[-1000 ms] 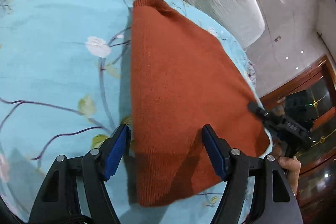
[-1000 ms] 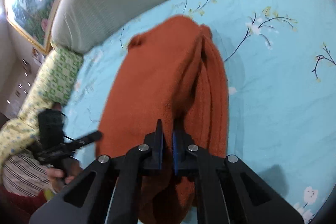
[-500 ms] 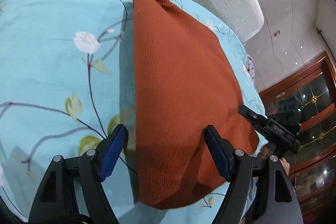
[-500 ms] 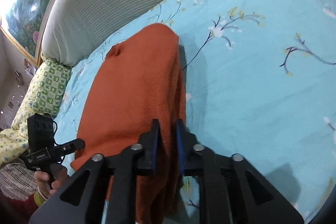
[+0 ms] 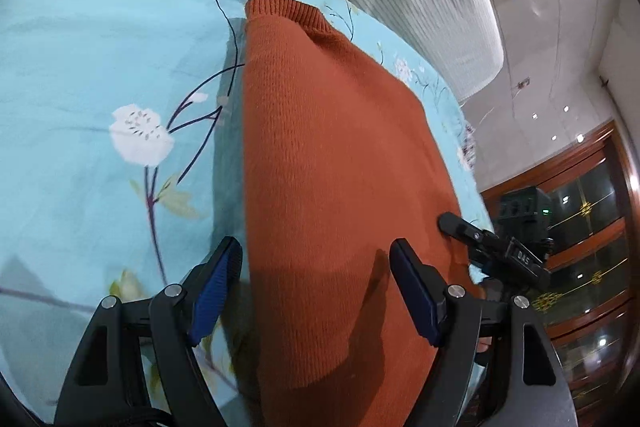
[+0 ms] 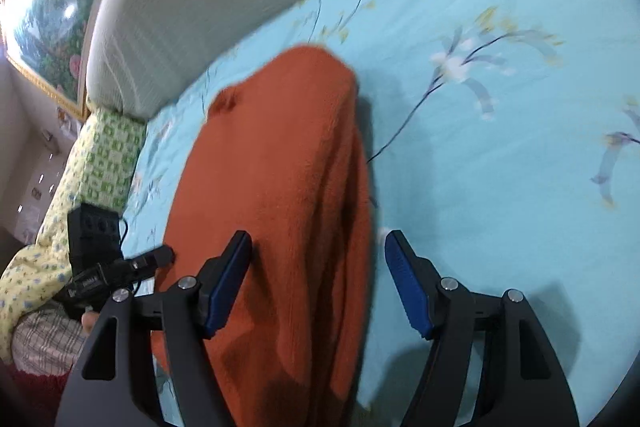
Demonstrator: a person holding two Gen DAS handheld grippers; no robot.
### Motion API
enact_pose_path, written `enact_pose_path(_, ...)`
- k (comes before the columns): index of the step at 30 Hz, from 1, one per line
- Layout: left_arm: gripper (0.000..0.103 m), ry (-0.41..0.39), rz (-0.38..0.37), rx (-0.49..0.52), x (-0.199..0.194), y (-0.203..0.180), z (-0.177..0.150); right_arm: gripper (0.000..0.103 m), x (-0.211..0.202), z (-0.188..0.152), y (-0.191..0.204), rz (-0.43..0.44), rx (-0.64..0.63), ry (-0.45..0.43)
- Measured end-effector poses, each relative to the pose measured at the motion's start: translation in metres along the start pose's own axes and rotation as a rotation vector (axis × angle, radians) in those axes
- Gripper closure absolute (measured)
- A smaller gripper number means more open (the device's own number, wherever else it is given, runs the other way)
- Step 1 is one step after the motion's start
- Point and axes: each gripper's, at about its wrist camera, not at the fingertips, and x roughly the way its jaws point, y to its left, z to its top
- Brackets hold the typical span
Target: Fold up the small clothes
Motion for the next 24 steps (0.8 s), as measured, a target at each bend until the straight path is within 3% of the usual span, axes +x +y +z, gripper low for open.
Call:
enact_pose_path(1, 0.028, -0.003, -0.013, -0.002, 0.002, 0.000, 0.002, 0.035, 0.006, 0.005, -0.002, 0.046, 0.021, 0.010)
enact_pose_path(2, 0.034, -0.003, -0.027, -0.001, 0.004, 0.000, 0.003, 0.052, 0.014, 0.008, -0.004, 0.091, 0.038, 0.045)
enact_pose_path(3, 0.049, 0.004, -0.048, -0.002, 0.007, 0.000, 0.004, 0.065, 0.023, 0.010, -0.005, 0.119, 0.062, 0.075)
enact_pose_path(6, 0.070, -0.006, -0.072, -0.021, 0.007, 0.002, 0.003, 0.072, 0.027, 0.007, 0.001, 0.161, 0.082, 0.073)
enact_pose_path(8, 0.076, -0.030, -0.122, -0.039, -0.004, 0.003, 0.000, 0.073, 0.019, 0.001, 0.014, 0.251, 0.108, 0.033)
enact_pose_path(13, 0.078, -0.116, -0.100, -0.018, -0.071, 0.001, -0.017, 0.074, 0.021, -0.019, 0.070, 0.343, 0.051, 0.046)
enact_pose_path(17, 0.078, -0.206, -0.070, -0.033, -0.150, 0.021, -0.042, 0.075, 0.040, -0.035, 0.120, 0.445, 0.004, 0.077)
enact_pose_path(21, 0.078, -0.261, 0.003, -0.071, -0.212, 0.051, -0.073, 0.075, 0.080, -0.057, 0.166, 0.510, -0.044, 0.137)
enact_pose_path(24, 0.078, -0.278, 0.047, -0.132, -0.233, 0.080, -0.092, 0.075, 0.116, -0.073, 0.188, 0.506, -0.057, 0.207)
